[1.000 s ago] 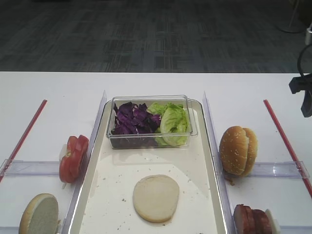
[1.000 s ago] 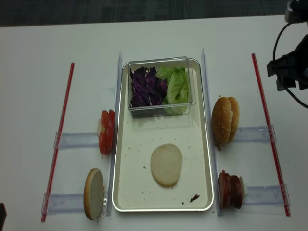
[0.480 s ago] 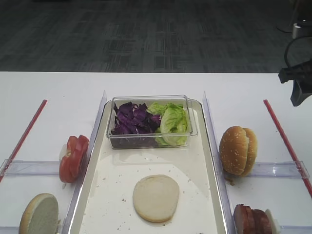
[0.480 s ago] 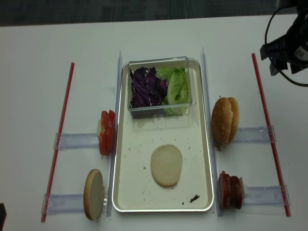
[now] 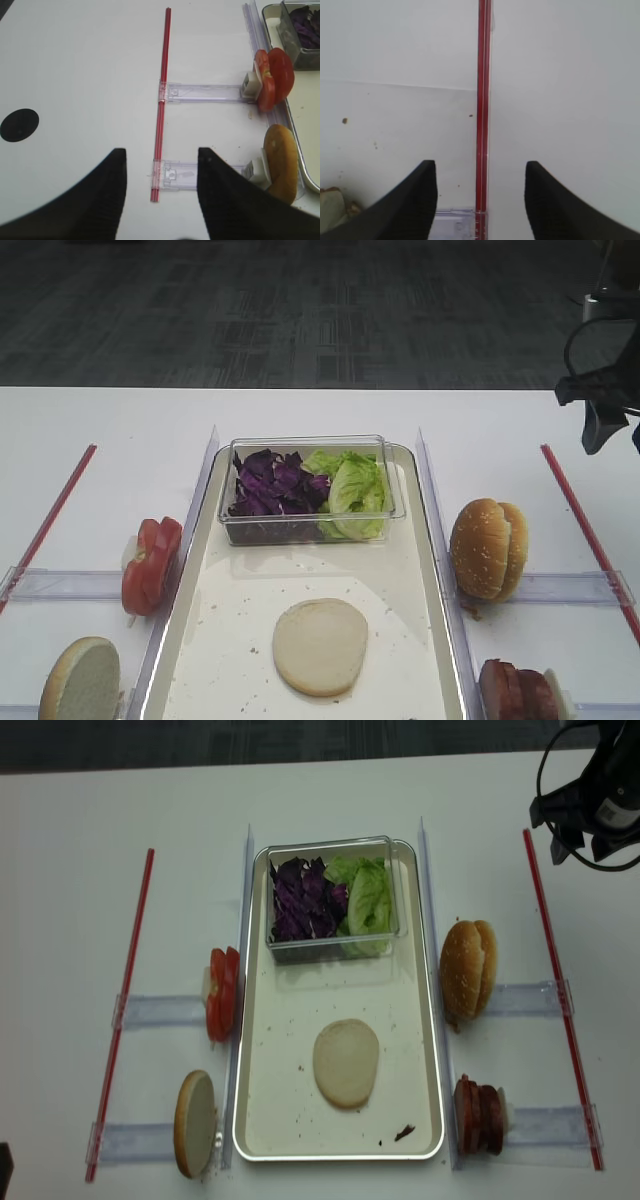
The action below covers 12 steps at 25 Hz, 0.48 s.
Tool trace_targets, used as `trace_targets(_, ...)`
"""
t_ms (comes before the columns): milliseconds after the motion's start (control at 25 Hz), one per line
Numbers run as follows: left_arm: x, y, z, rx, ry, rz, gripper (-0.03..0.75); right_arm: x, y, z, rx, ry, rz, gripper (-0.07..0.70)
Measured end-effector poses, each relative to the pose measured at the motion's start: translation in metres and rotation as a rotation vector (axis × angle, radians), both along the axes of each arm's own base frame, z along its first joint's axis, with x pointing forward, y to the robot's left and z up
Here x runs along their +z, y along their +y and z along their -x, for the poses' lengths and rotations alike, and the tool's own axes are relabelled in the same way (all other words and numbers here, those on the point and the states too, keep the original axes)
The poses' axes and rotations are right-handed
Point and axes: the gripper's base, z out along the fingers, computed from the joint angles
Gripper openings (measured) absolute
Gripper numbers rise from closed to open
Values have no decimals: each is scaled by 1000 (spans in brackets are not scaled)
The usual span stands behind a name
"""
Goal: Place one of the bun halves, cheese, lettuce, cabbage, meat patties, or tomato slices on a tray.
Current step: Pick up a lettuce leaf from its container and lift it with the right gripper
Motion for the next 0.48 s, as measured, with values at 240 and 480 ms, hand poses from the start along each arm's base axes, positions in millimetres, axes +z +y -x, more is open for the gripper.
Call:
trace_targets(240,0,0,0,0,0,0,302,0,0,-2,-44,-2,-12,426)
trace_targets(480,0,0,0,0,0,0,302,2,15,-4,-40,-7,-19,426)
